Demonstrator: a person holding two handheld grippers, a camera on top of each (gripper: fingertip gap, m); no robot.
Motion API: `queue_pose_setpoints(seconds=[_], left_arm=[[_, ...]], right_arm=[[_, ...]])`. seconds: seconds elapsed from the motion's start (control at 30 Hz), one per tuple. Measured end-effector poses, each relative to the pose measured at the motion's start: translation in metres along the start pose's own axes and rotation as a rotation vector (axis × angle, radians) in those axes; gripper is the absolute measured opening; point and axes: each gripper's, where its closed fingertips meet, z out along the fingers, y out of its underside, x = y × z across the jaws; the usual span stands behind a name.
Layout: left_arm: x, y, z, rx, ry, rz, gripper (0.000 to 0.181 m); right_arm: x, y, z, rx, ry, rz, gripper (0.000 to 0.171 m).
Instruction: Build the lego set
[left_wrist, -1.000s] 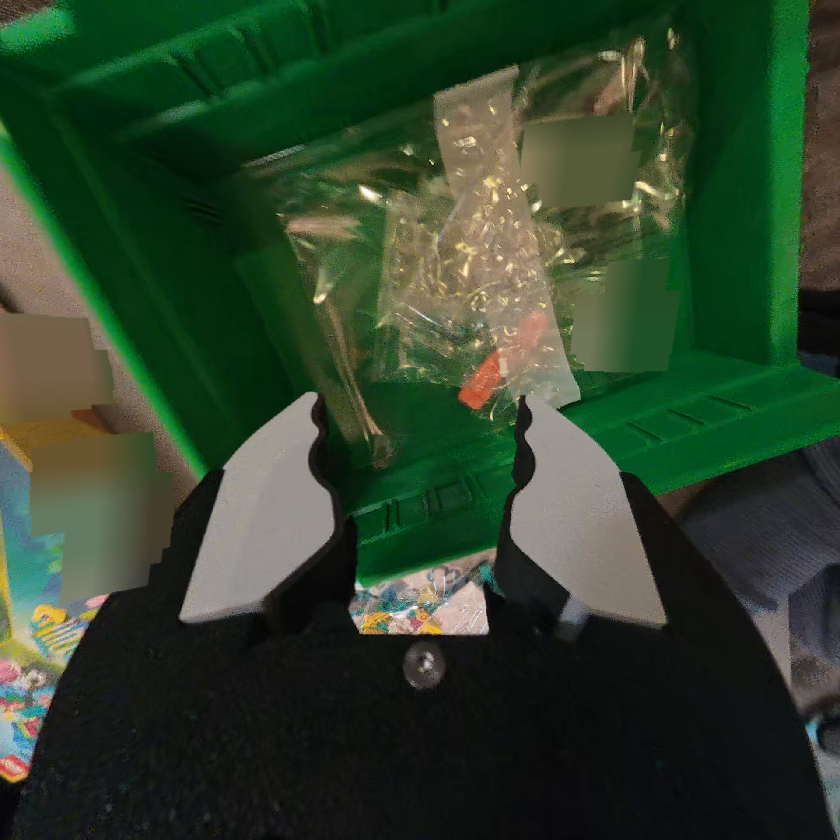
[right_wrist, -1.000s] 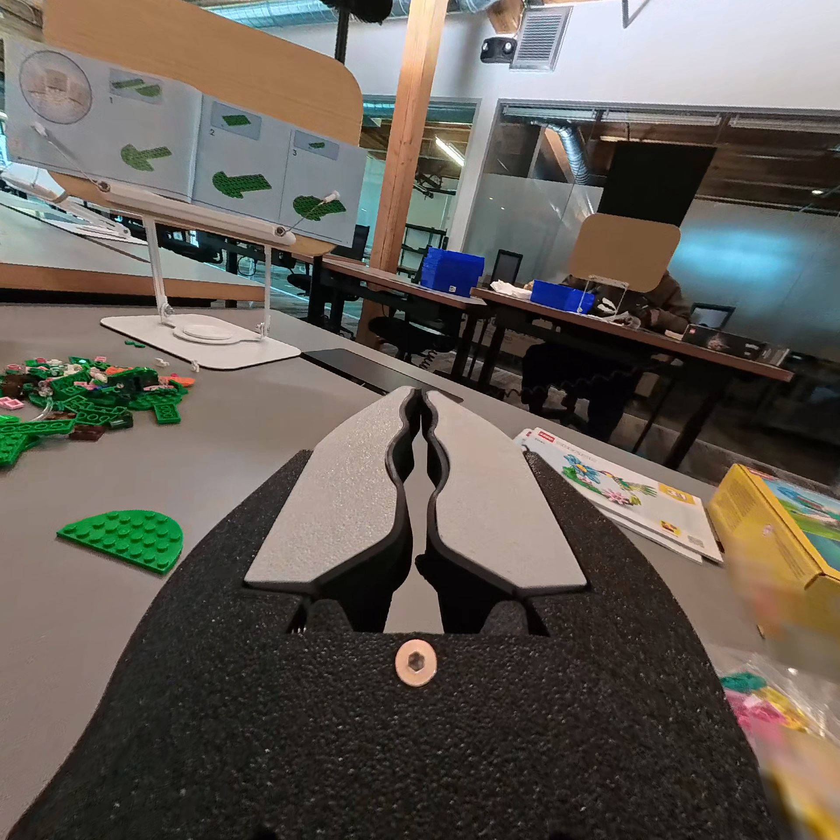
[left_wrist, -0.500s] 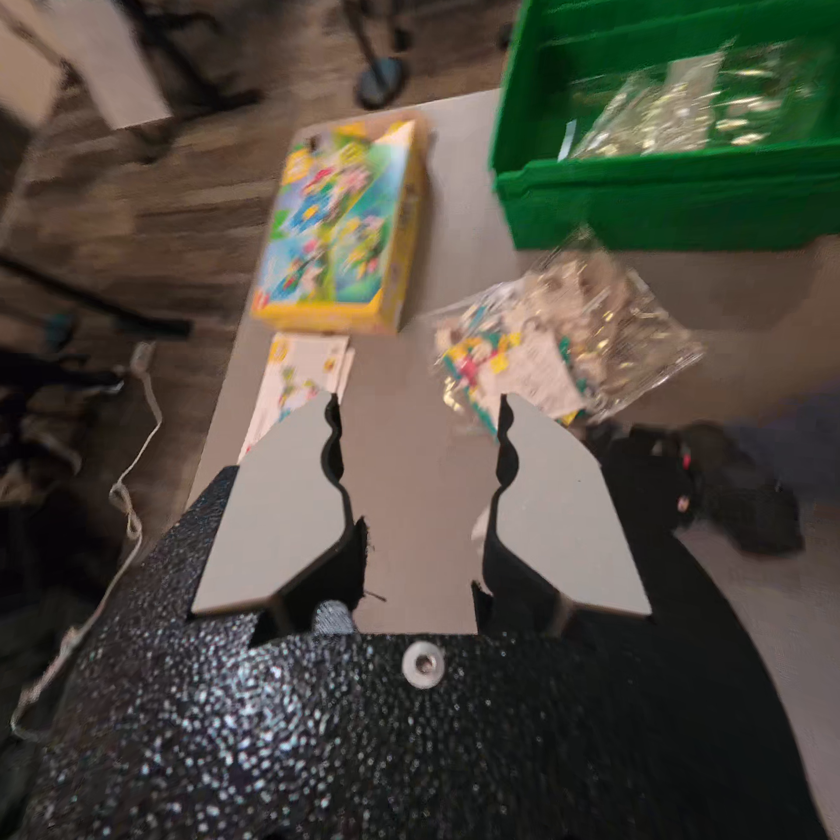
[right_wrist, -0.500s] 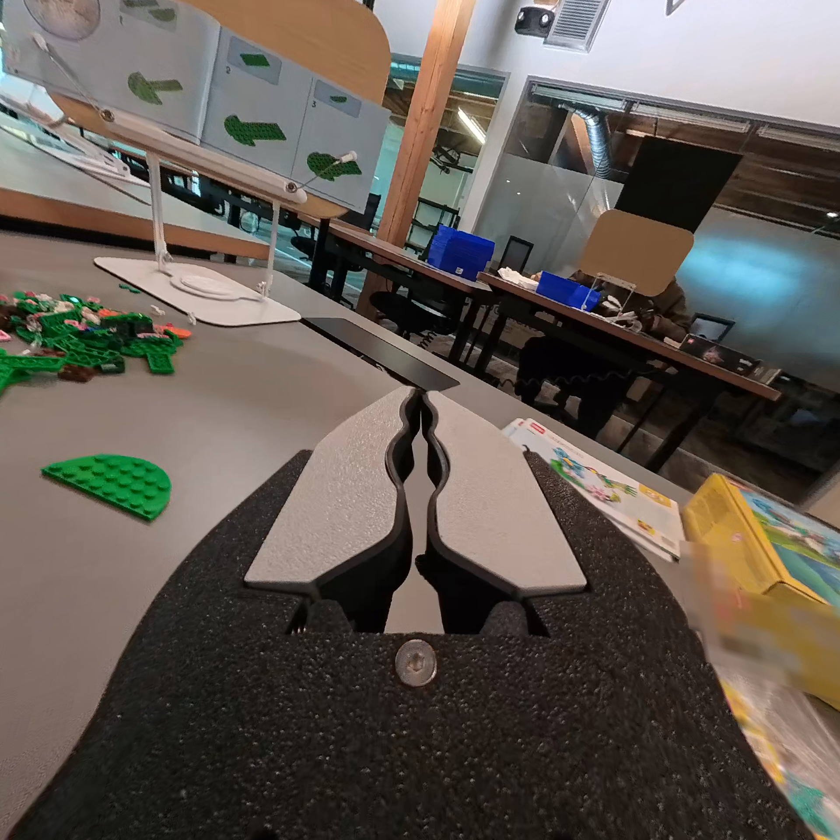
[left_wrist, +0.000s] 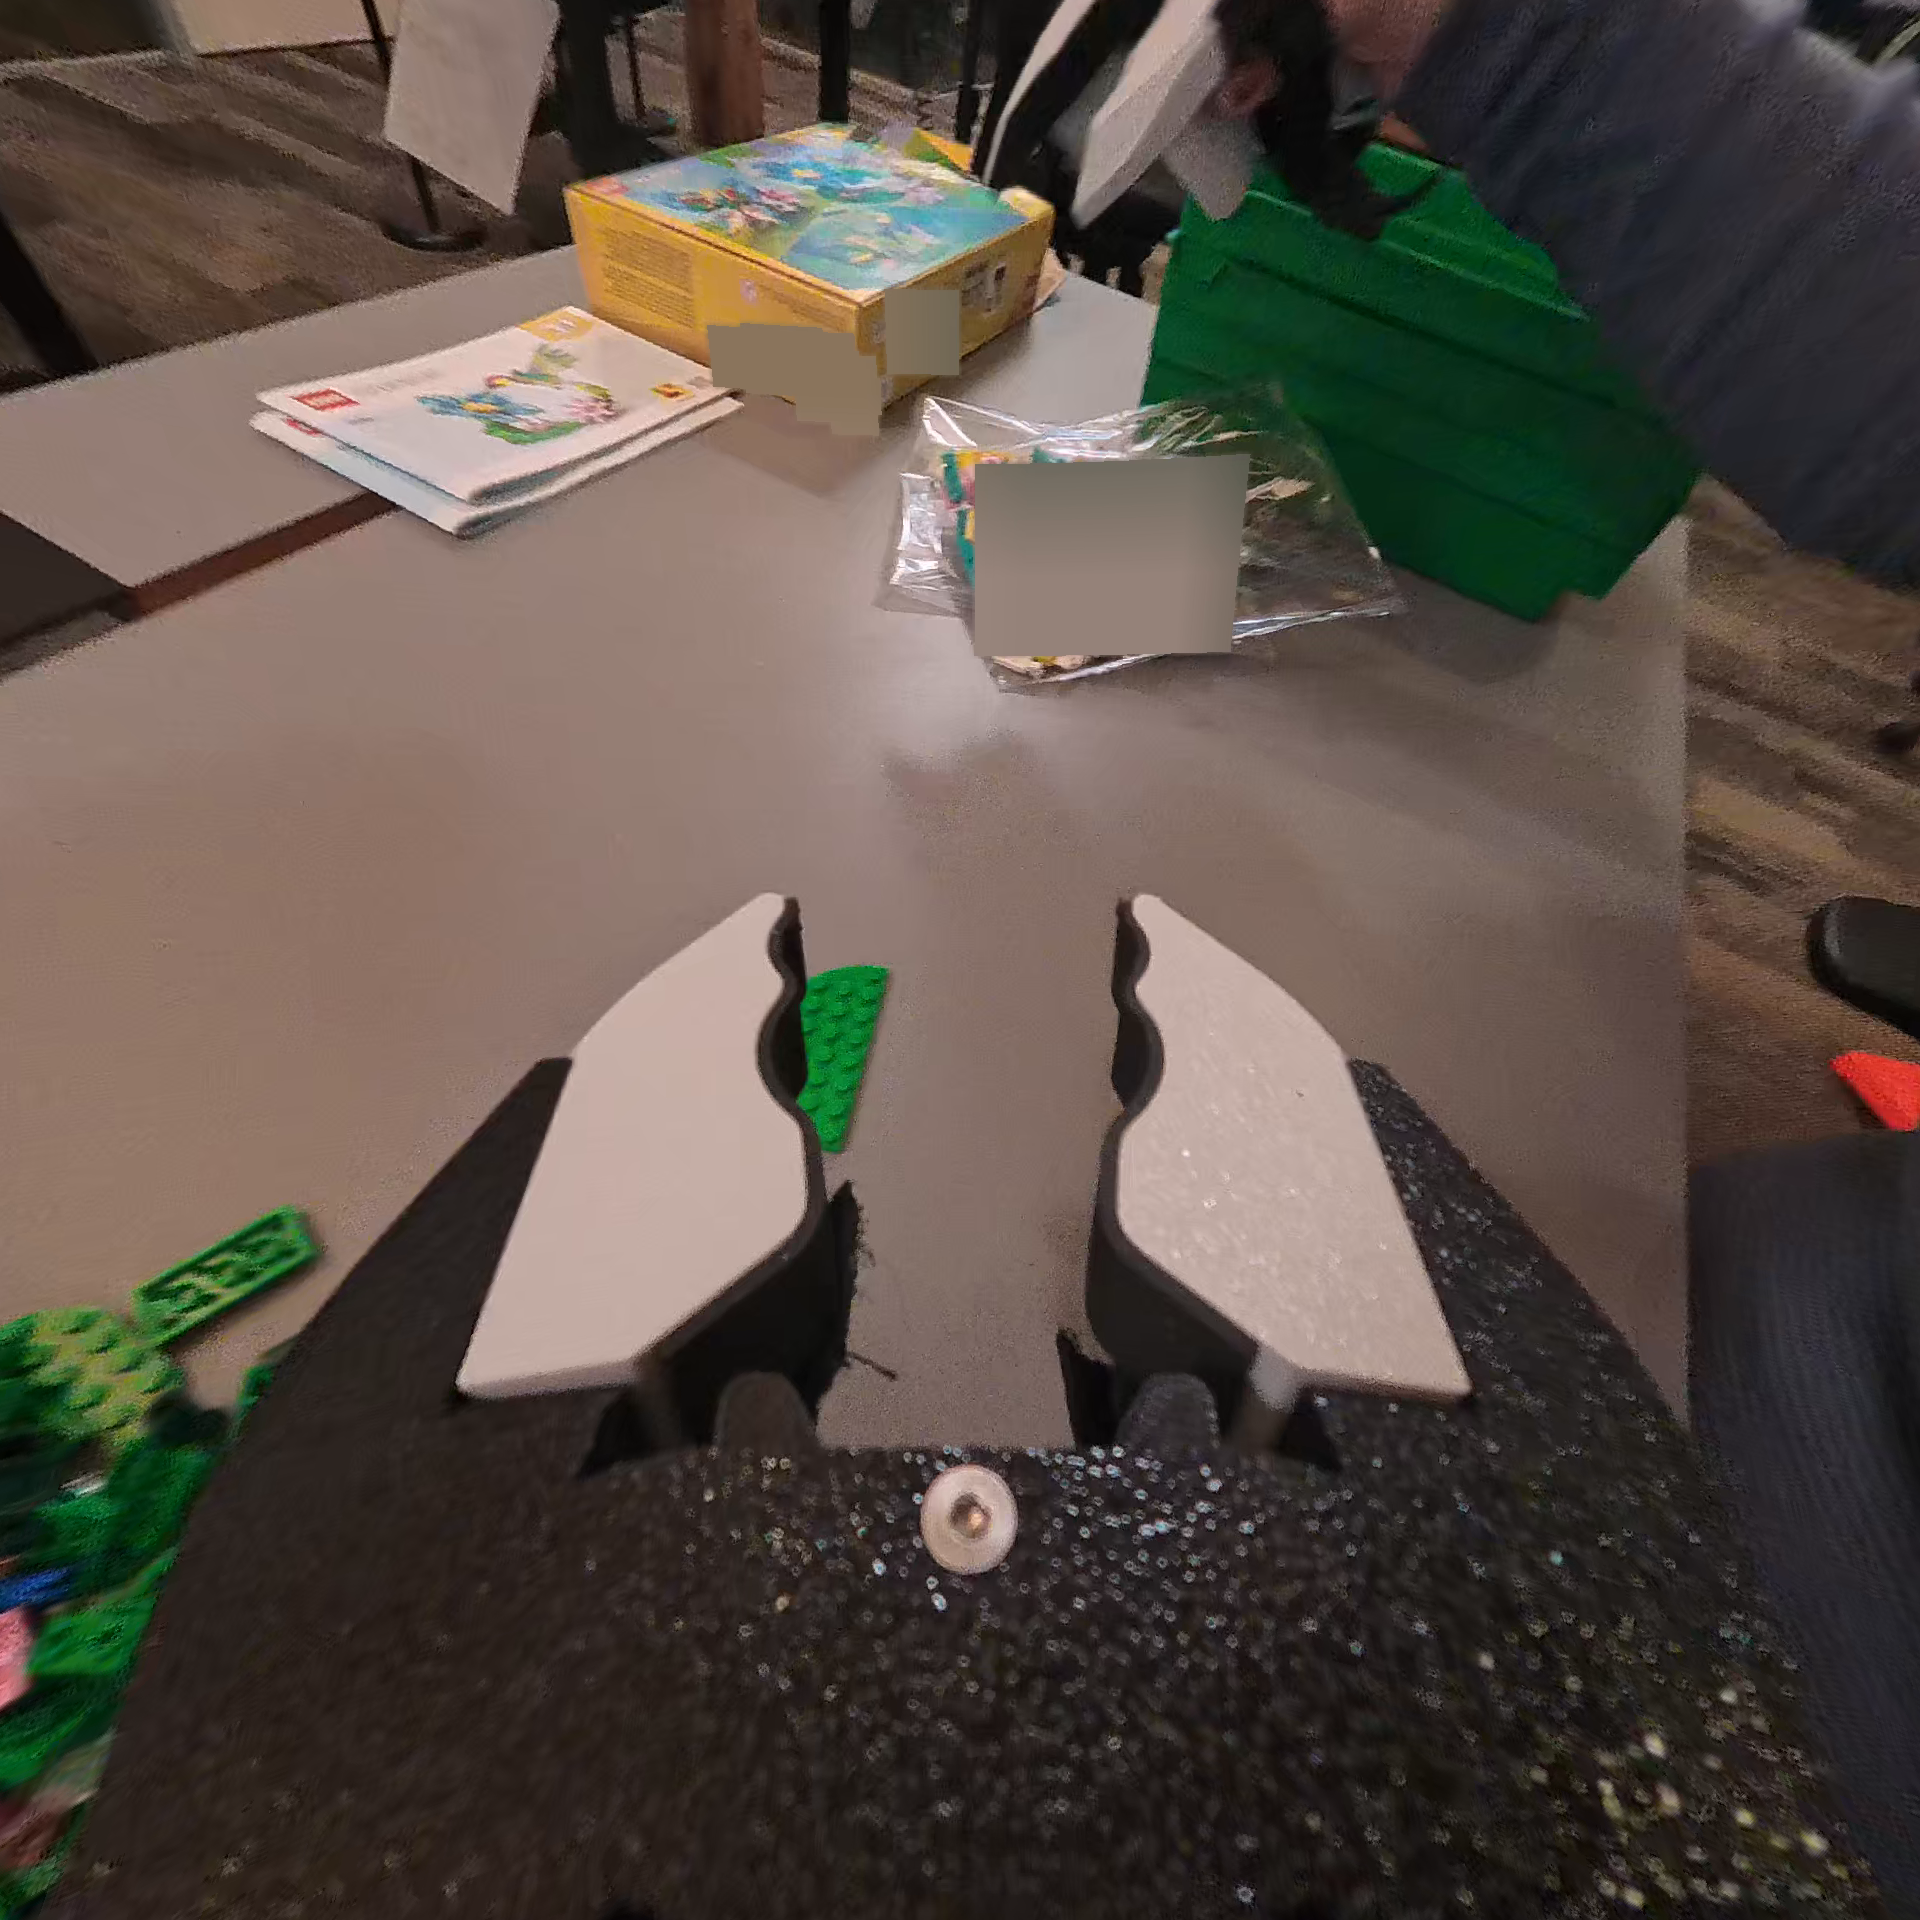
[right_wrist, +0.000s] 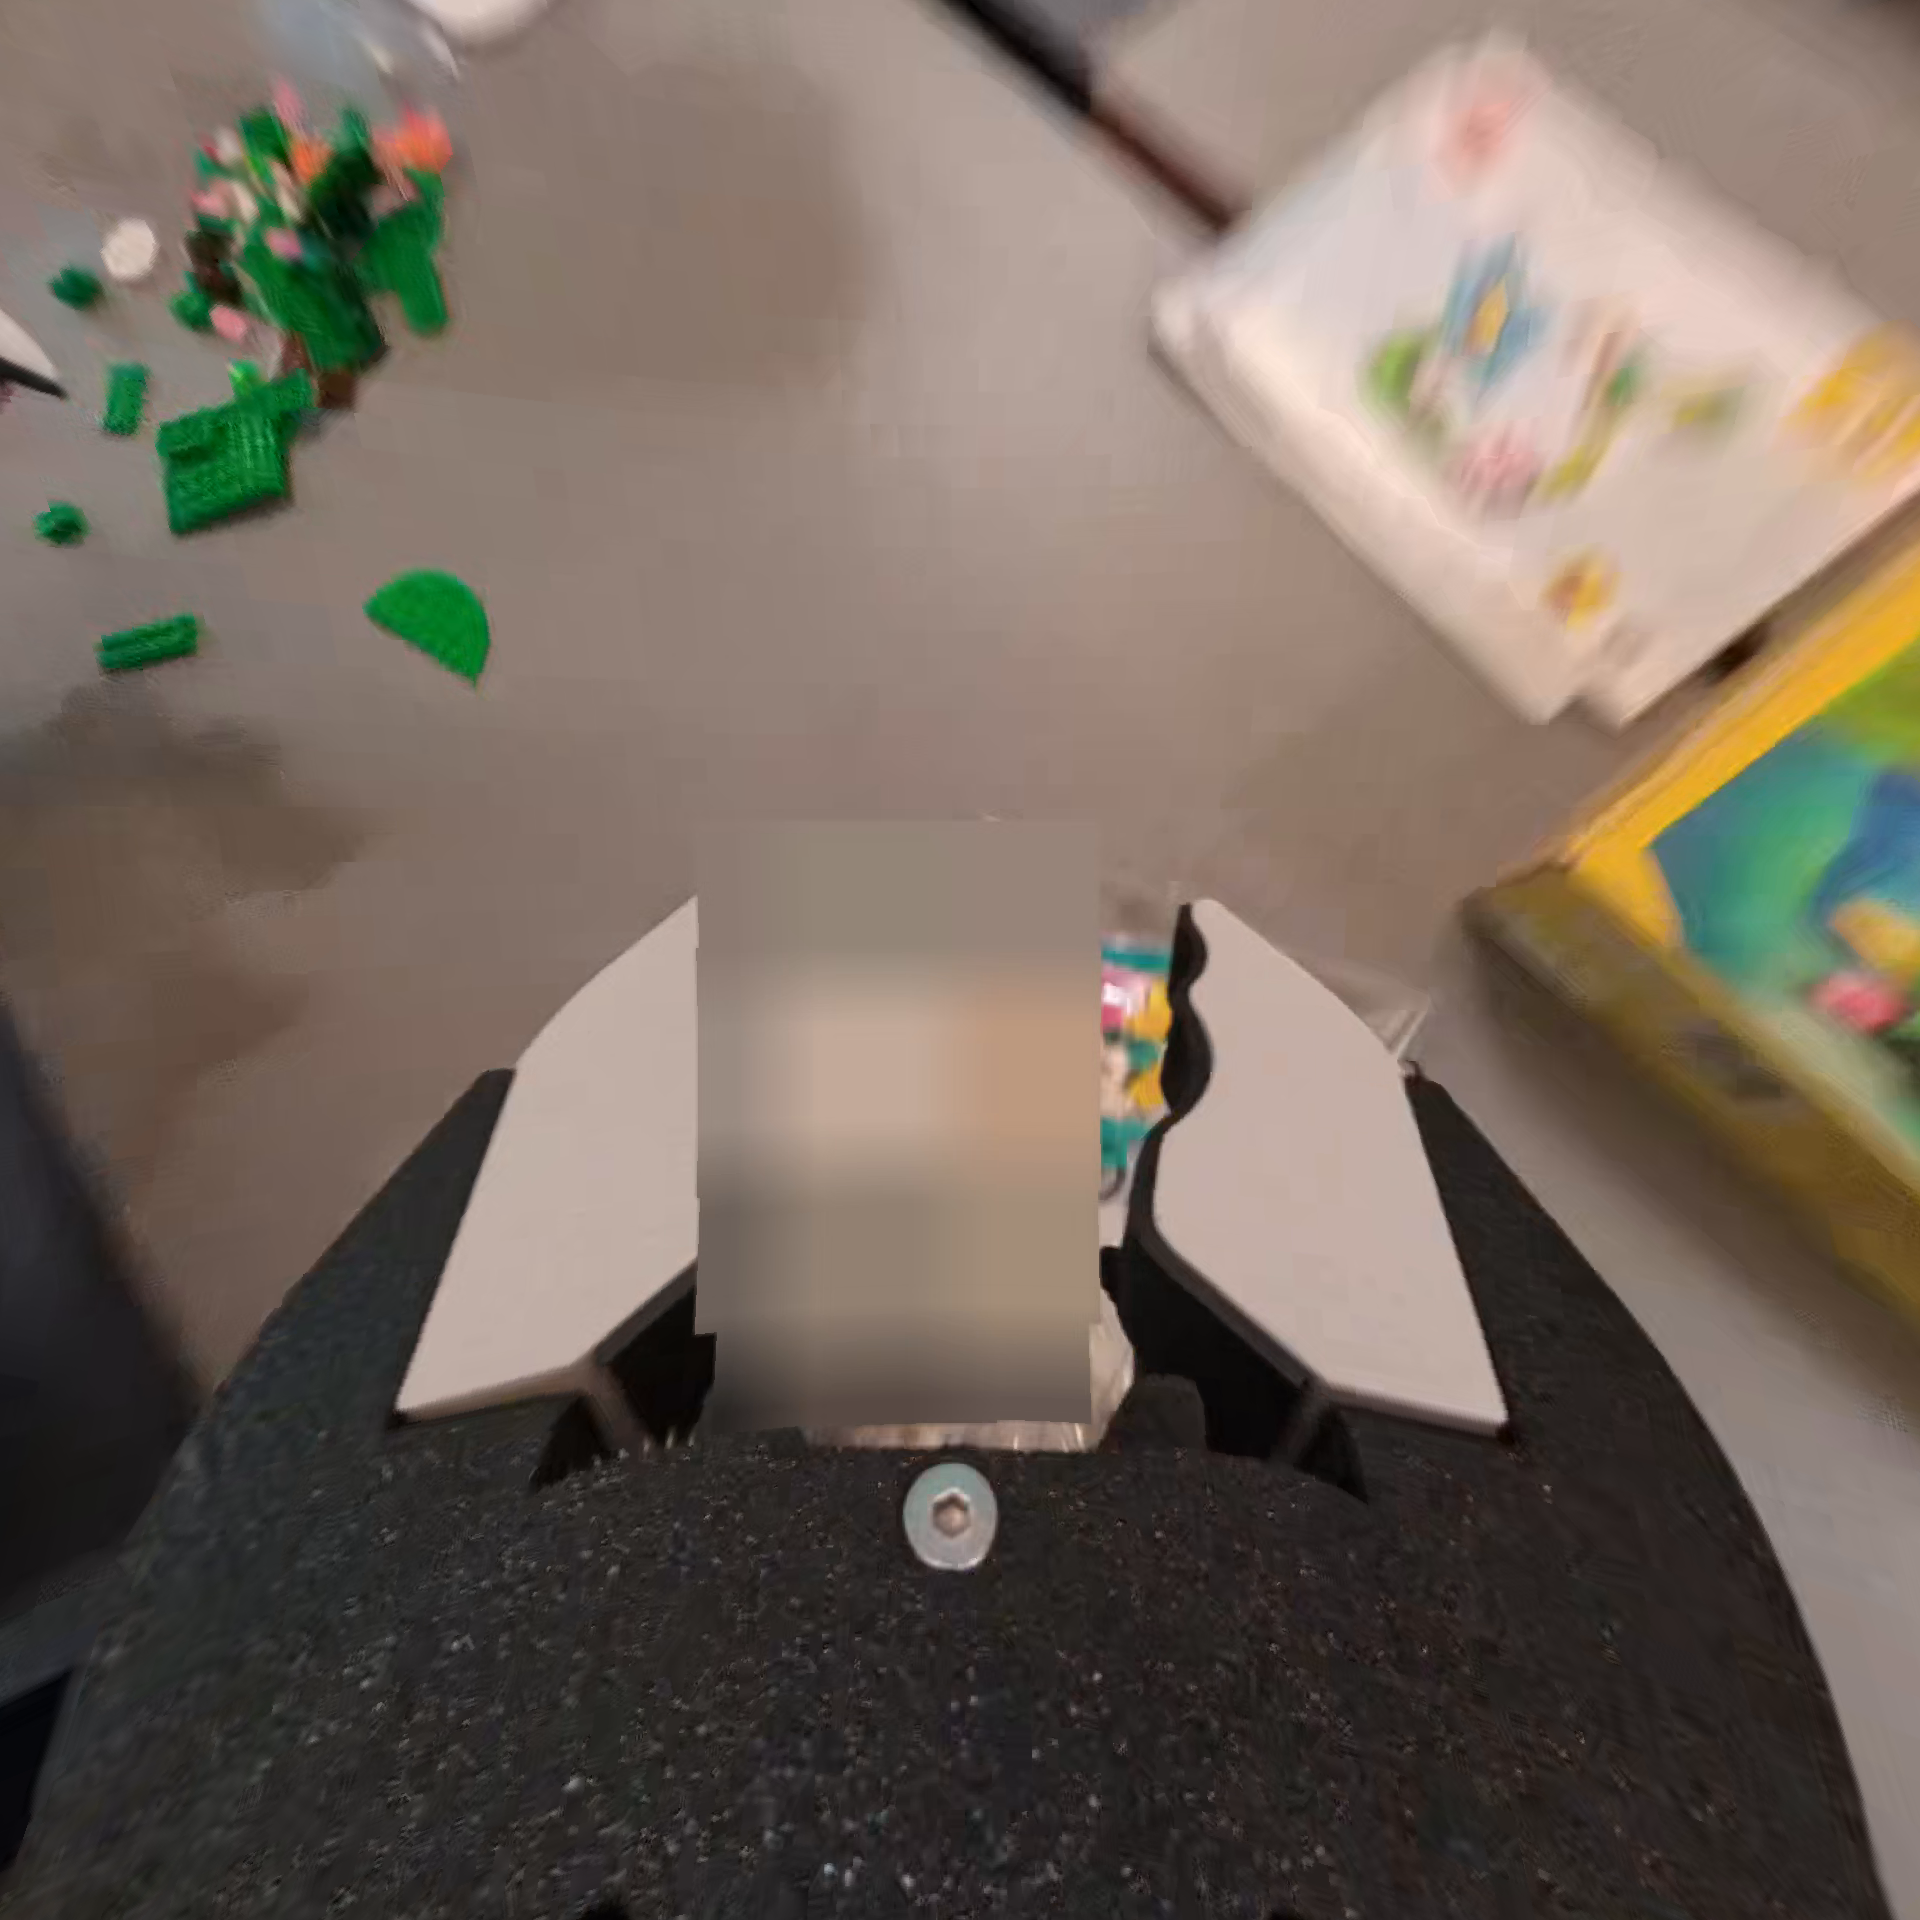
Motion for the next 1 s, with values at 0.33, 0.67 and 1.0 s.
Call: queue_pose_setpoints(seconds=[0.33,0.67,1.0], left_arm=[[0.024,0.020,-0.002,-0.015,0.057,-0.026,0.054],[0.026,0.023,-0.024,-0.015,0.041,-0.042,0.051],[0.025,0.015,-0.032,0.029,0.041,-0.033,0.039]], right_arm=[[0.064,0.114,0.053,-0.660,-0.077,0.335,0.100],[0.074,0.139,0.039,-0.916,-0.062,0.425,0.086],[0.007,0.044,-0.017,-0.648,-0.174,0.072,0.012]])
